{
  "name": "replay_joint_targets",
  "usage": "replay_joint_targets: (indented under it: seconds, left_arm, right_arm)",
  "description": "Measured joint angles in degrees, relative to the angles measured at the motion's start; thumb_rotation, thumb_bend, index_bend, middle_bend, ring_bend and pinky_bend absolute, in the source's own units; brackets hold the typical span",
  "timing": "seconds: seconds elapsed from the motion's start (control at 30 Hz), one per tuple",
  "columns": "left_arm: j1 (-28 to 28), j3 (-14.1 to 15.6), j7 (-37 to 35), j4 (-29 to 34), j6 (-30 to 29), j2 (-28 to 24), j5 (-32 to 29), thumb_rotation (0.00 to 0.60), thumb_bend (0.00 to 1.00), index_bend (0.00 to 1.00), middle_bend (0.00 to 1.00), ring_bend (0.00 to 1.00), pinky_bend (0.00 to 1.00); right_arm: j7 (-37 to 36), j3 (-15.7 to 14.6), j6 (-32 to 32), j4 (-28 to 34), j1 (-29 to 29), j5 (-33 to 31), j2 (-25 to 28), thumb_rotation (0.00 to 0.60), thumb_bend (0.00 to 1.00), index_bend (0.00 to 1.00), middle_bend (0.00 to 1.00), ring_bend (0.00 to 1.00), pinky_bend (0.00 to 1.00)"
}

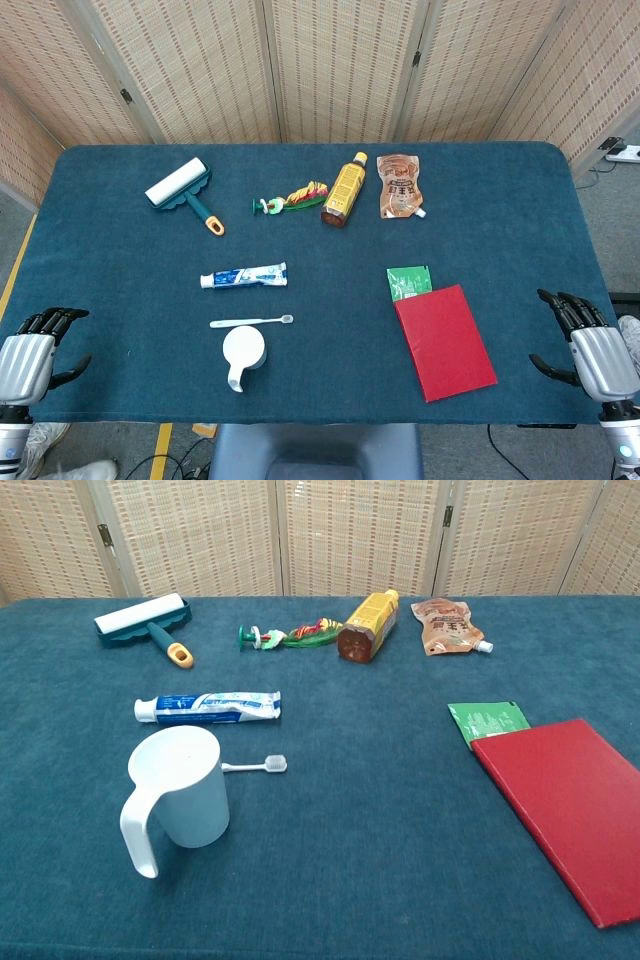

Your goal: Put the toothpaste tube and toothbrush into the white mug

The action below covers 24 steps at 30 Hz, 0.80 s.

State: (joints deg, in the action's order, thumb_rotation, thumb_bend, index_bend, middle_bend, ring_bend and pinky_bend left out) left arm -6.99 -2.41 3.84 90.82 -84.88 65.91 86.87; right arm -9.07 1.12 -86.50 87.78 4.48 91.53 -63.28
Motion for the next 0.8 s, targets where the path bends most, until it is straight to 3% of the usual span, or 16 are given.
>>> replay_joint_targets:
  seconds: [0.53,0.8]
  left_arm:
    - [-0.58,-0.59,-1.57,-0.33,0.11,0.27,0.08,0.600,0.30,0.30,0.32,0.24,0.29]
    - [-5.67,-2.86,-4.18,-2.00,3.98,0.47,1.30,0.600,0.30,0.32,0.34,0.29,0.28]
  right_arm:
    - [-0.28,0.13,-0.68,-0.18,-0.17,0.28,-0.10,0.600,0.09,0.09,0.20,0.13,0.18]
    - [-0.03,0.32,-1.31,0.28,-0.10,0.89,0.17,0.600,0.09,0.09,0.21,0.13,0.18]
